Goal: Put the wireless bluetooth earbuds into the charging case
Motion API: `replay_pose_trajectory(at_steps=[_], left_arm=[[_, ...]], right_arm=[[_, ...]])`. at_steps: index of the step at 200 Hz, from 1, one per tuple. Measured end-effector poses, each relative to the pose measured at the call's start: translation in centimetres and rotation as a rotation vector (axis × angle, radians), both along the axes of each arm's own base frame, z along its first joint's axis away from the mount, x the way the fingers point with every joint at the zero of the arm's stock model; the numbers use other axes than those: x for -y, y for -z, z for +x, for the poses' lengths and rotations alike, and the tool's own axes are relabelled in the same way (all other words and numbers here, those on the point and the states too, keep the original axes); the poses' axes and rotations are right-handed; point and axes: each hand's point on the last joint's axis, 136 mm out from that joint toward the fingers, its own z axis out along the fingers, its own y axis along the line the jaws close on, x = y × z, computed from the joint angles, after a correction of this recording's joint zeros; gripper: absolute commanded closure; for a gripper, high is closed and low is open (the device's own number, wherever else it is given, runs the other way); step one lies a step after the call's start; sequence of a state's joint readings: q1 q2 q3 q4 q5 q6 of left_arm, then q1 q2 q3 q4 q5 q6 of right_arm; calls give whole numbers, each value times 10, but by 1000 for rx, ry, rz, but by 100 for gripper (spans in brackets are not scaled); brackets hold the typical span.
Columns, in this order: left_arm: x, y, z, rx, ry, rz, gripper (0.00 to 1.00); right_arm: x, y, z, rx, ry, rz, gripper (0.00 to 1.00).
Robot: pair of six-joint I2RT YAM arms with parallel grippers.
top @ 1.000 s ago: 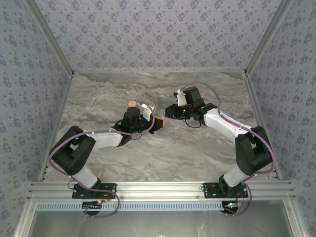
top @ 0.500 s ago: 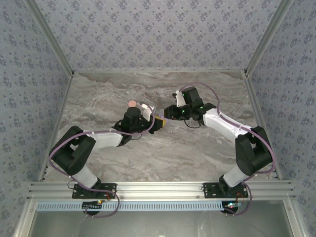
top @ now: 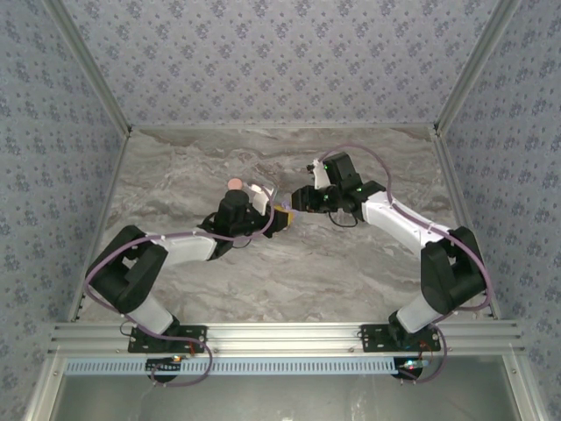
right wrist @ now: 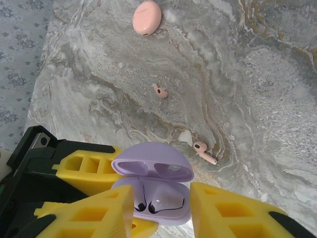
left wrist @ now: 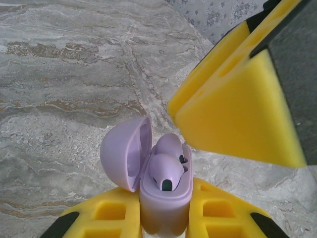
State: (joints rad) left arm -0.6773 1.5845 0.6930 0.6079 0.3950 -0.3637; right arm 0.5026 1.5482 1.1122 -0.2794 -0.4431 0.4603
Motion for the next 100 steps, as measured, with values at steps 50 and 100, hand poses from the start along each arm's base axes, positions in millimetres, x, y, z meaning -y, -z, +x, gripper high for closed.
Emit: replay_pose_trajectory(at_steps=[50, 100], left_arm=[[-2, -18, -1, 58, 4, -7, 88], [-1, -39, -9, 95, 42, -44, 89]], right_arm=[[14, -23, 3, 54, 25, 3, 62], [46, -31, 20, 75, 82, 10, 68]])
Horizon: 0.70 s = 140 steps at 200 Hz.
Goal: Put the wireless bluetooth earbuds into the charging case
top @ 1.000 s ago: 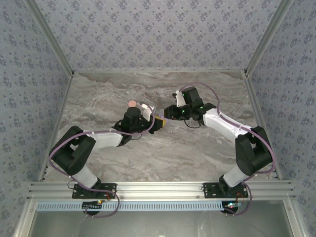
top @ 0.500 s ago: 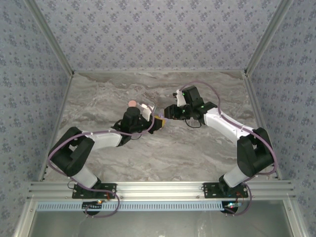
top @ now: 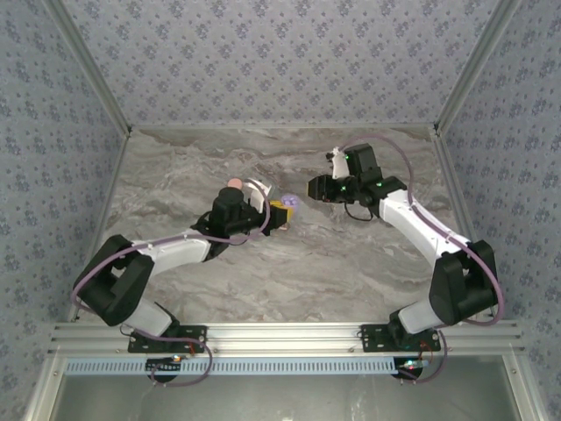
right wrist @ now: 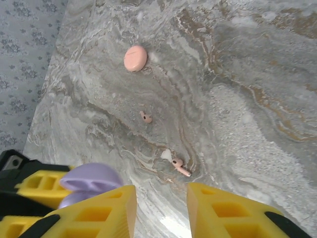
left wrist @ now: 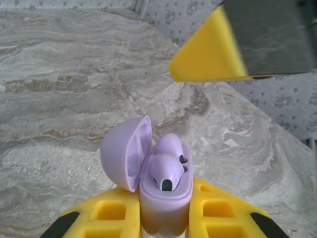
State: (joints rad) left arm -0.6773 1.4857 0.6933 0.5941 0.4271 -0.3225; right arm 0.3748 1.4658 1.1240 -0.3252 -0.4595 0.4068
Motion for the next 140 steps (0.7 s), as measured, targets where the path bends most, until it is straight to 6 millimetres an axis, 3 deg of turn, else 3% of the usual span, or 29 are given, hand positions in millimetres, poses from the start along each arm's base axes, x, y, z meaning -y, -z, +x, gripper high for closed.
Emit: replay_pose_trajectory(at_steps=[36, 68, 140], left_arm=[[7, -25, -11, 31, 80, -48, 89], [13, -43, -22, 59, 154, -83, 89], [16, -51, -37, 66, 241, -111, 88]], right_arm=[[10, -3, 4, -1, -11, 30, 70], [6, -6, -1, -1, -61, 61, 74], [-9, -3, -13, -39, -173, 119, 78]])
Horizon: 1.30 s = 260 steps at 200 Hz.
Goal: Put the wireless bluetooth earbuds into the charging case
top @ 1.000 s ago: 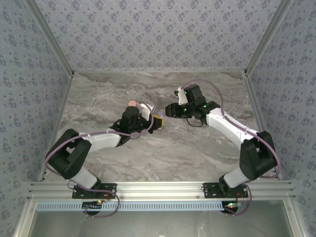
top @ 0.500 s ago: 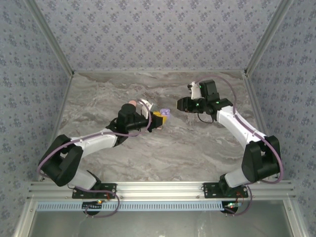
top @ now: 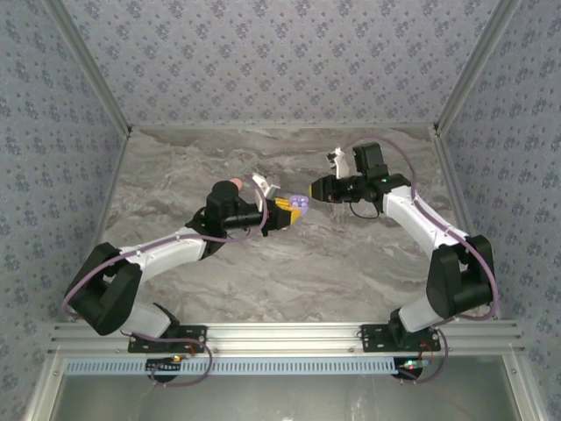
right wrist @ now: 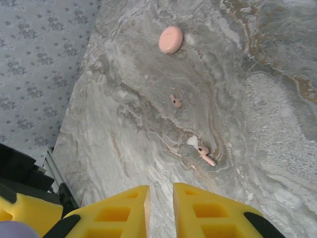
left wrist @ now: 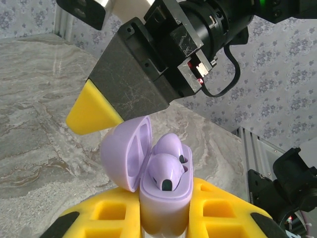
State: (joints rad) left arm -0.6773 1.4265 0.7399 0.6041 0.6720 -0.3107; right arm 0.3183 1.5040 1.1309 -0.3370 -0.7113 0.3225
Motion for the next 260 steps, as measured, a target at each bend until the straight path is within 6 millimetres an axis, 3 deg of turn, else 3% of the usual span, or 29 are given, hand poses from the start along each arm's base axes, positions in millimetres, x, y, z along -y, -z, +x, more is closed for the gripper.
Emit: replay_pose_trajectory(at_steps=[51, 156, 219, 260], left_arm=[[0, 0, -2, 5, 14, 0, 88], [0, 5, -3, 3, 17, 16, 89], [-3, 20, 10, -29, -48, 57, 88], [-22, 31, 39, -65, -208, 96, 86]], right_arm=[[-16, -12, -12, 12, -95, 47, 78], [-17, -11, -21, 29, -152, 41, 78], [-18, -13, -25, 32, -159, 35, 76], [0, -6, -13, 50, -52, -68, 76]])
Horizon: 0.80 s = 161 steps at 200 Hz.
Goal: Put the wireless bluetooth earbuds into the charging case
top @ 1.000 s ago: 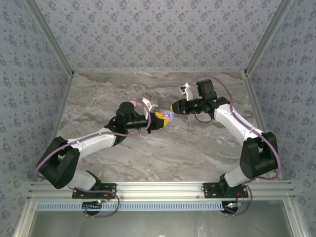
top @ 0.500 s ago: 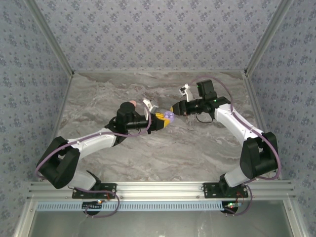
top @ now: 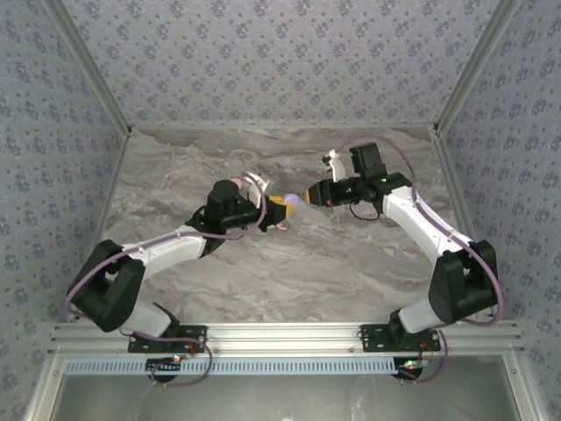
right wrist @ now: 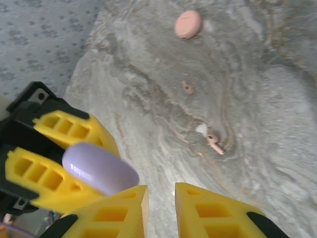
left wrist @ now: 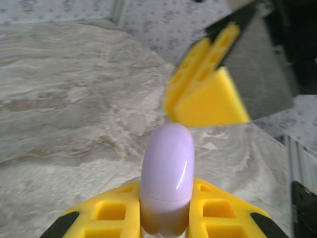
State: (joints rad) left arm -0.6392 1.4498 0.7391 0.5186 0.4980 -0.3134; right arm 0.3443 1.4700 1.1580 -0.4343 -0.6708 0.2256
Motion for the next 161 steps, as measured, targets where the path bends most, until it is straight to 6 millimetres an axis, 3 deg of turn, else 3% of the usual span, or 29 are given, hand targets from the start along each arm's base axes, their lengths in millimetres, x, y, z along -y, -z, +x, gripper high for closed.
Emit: replay_pose_trajectory(at_steps=[42, 84, 120, 161], left_arm=[[-26, 25, 37, -117, -197, 68, 84], [-46, 40, 89, -240, -358, 154, 82], [-53, 49, 128, -328, -424, 204, 81], [-48, 68, 167, -442, -422, 242, 80]], right_arm=[[29, 11, 21, 9, 145, -93, 76], [38, 24, 21, -8, 185, -142, 76], [41, 27, 18, -17, 195, -156, 75], [42, 26, 16, -23, 205, -153, 75]])
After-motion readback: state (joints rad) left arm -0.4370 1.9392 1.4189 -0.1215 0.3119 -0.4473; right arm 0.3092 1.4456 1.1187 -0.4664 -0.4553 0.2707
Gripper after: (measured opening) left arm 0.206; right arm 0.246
